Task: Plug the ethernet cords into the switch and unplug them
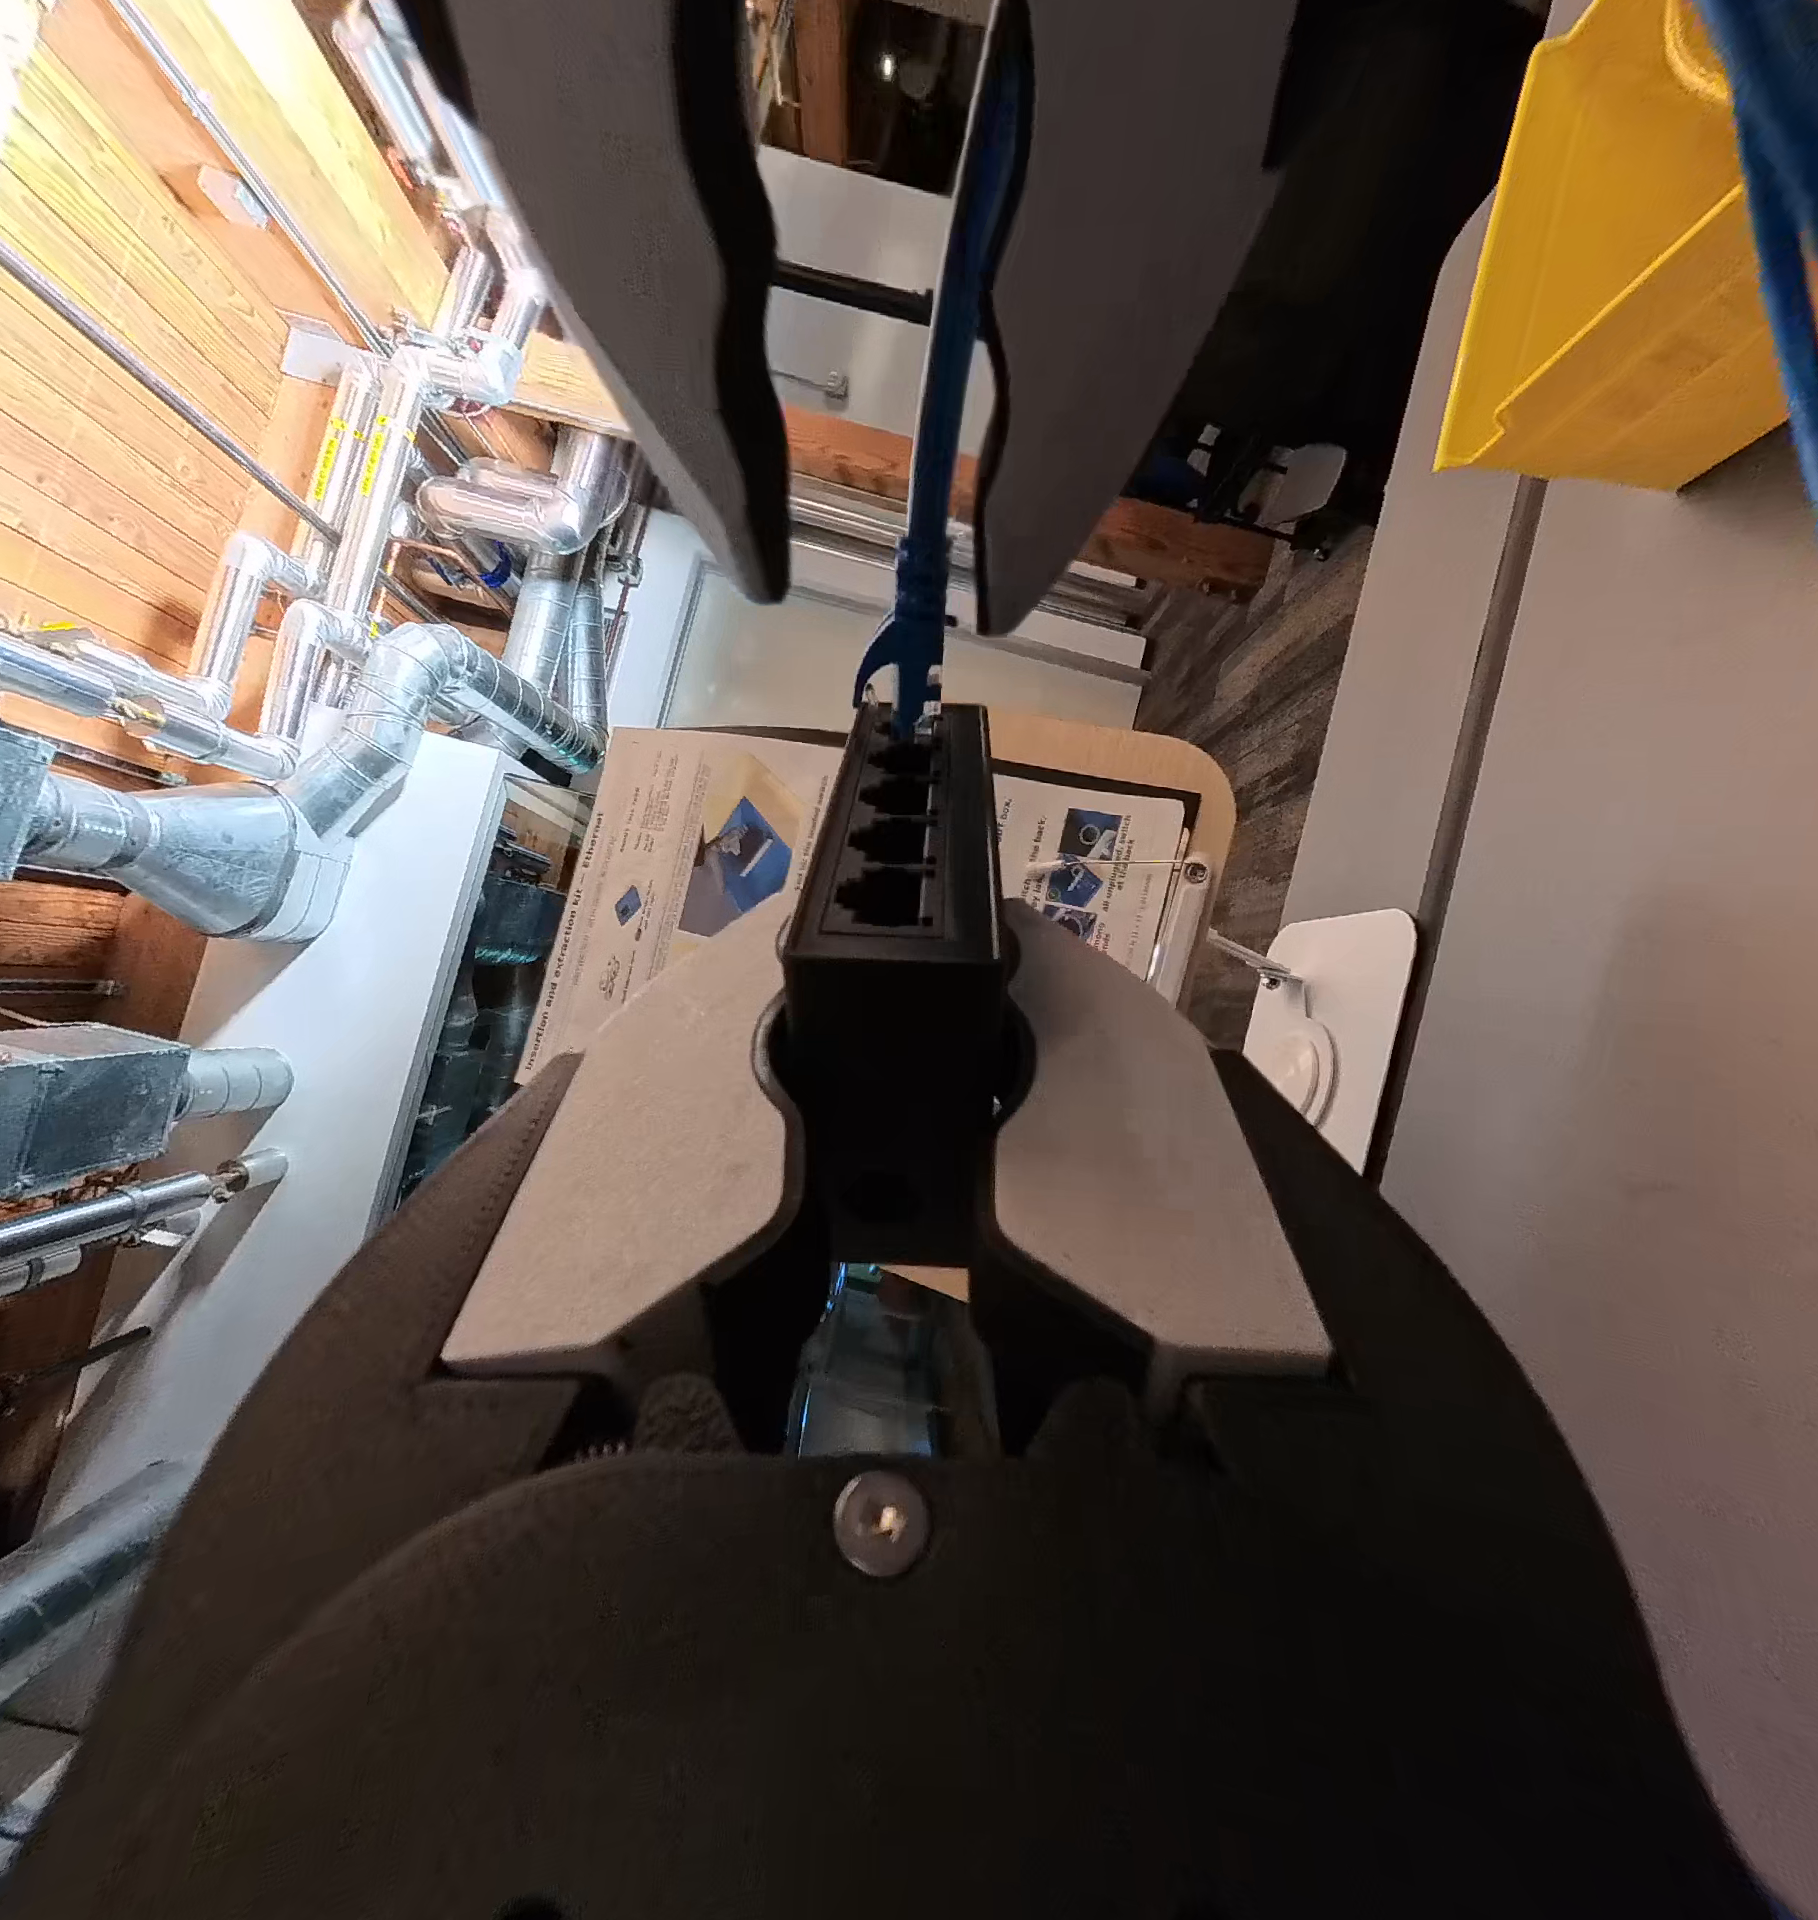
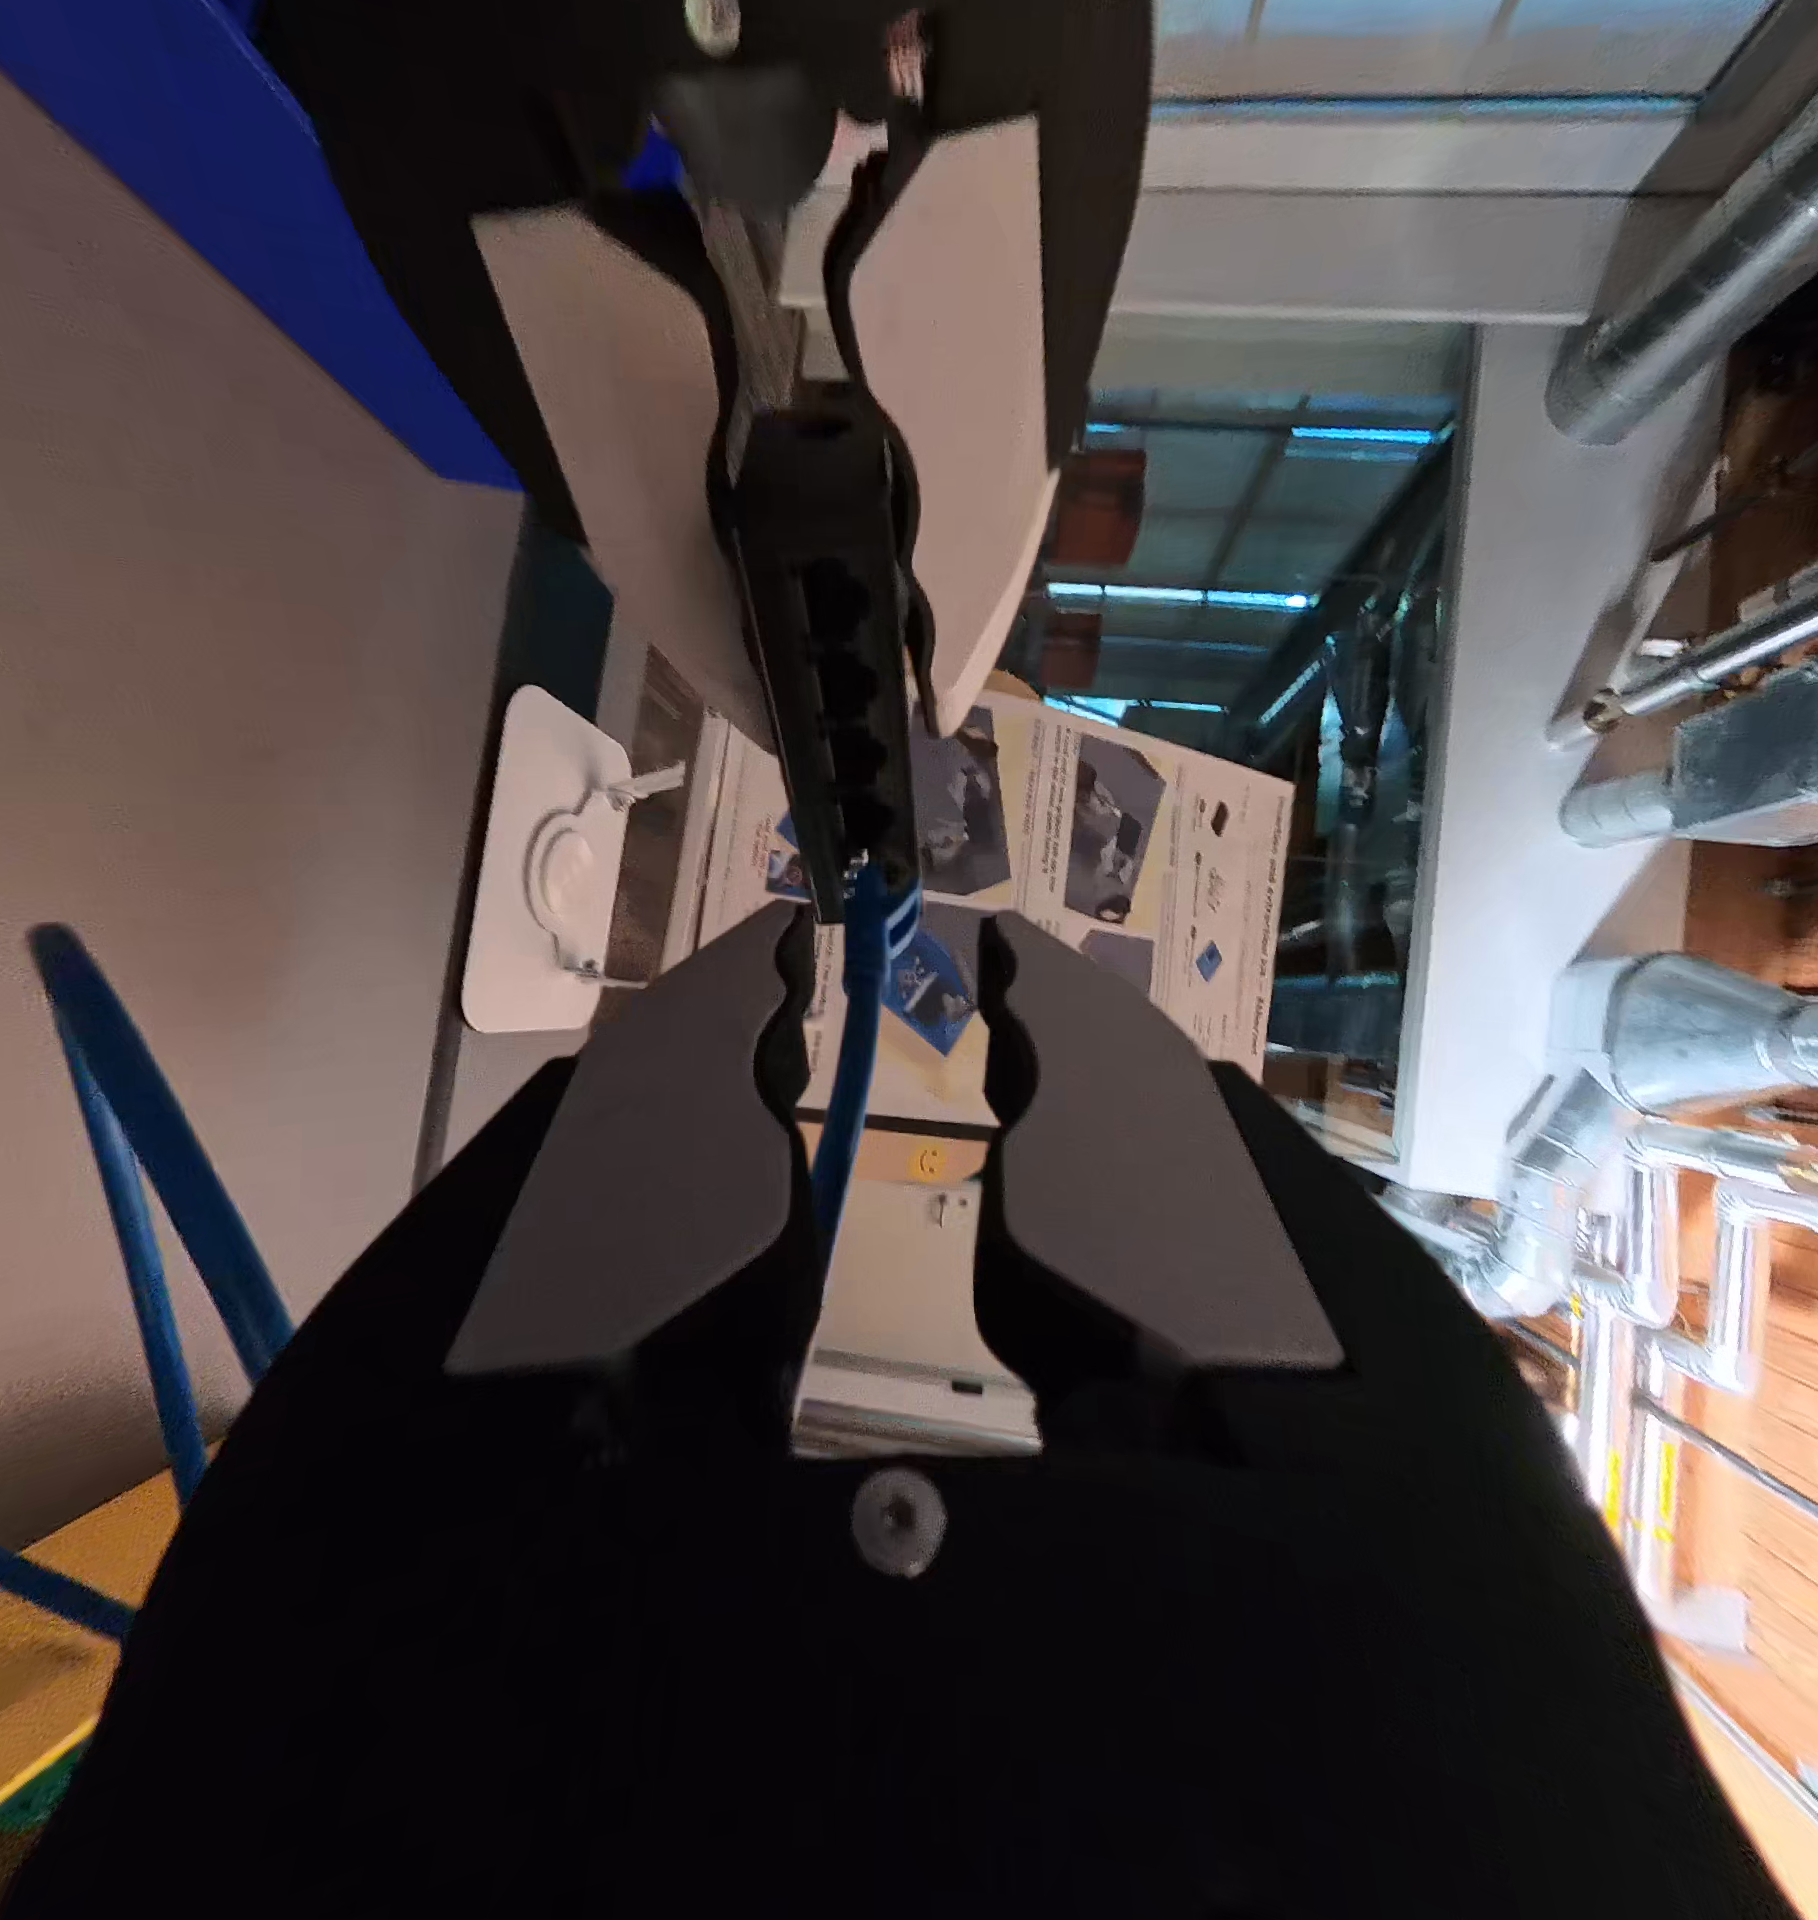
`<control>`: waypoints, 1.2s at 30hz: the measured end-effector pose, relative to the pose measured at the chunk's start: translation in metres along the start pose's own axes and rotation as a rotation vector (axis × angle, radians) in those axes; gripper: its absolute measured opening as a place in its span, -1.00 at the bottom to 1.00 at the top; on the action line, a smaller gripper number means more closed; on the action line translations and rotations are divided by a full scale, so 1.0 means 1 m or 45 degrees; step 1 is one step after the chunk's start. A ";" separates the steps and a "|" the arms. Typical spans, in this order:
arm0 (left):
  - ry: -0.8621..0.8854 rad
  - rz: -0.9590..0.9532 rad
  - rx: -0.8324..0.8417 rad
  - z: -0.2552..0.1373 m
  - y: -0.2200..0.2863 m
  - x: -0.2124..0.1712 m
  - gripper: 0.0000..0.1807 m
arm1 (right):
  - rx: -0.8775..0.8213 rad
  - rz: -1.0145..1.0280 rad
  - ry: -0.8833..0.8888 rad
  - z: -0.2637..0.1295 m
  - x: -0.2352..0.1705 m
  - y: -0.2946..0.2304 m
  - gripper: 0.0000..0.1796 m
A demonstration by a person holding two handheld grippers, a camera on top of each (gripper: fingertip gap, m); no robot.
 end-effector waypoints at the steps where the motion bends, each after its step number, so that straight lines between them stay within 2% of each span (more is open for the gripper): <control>1: 0.001 0.001 0.004 -0.001 -0.001 0.001 -0.69 | -0.011 0.011 -0.019 0.002 -0.002 -0.001 -0.66; 4: 0.023 0.004 0.007 -0.004 -0.002 0.005 -0.69 | 0.004 -0.006 -0.052 0.009 -0.004 -0.005 -0.67; 7: 0.057 -0.015 -0.020 -0.007 -0.001 0.007 -0.69 | -0.052 -0.098 -0.018 0.010 -0.002 -0.005 -0.79; 13: 0.098 -0.092 -0.032 -0.005 0.000 0.003 -0.68 | 0.030 0.043 -0.072 0.010 0.001 -0.003 -0.84; 19: 0.088 -0.149 0.068 -0.001 -0.003 0.004 -0.45 | 0.061 0.168 -0.183 0.009 0.013 -0.003 -0.84; 22: 0.103 -0.131 0.065 -0.002 -0.002 0.005 -0.47 | 0.053 0.191 -0.207 0.007 0.015 -0.004 -0.84; 26: 0.137 -0.078 0.057 -0.006 -0.001 0.007 -0.62 | -0.021 0.104 -0.194 0.003 0.016 -0.003 -0.83; 36: 0.157 -0.035 0.015 -0.010 0.002 0.015 -0.66 | 0.026 0.019 -0.040 -0.007 0.013 -0.003 -0.81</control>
Point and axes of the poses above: each gripper's, where its closed fingertips meet, z out along the fingers, x out of its top, y = z × x across the jaws, the point moved 7 cm from there along -z, back along the fingers, and after that the axes turned 1 degree about x, right-handed, at the moved point
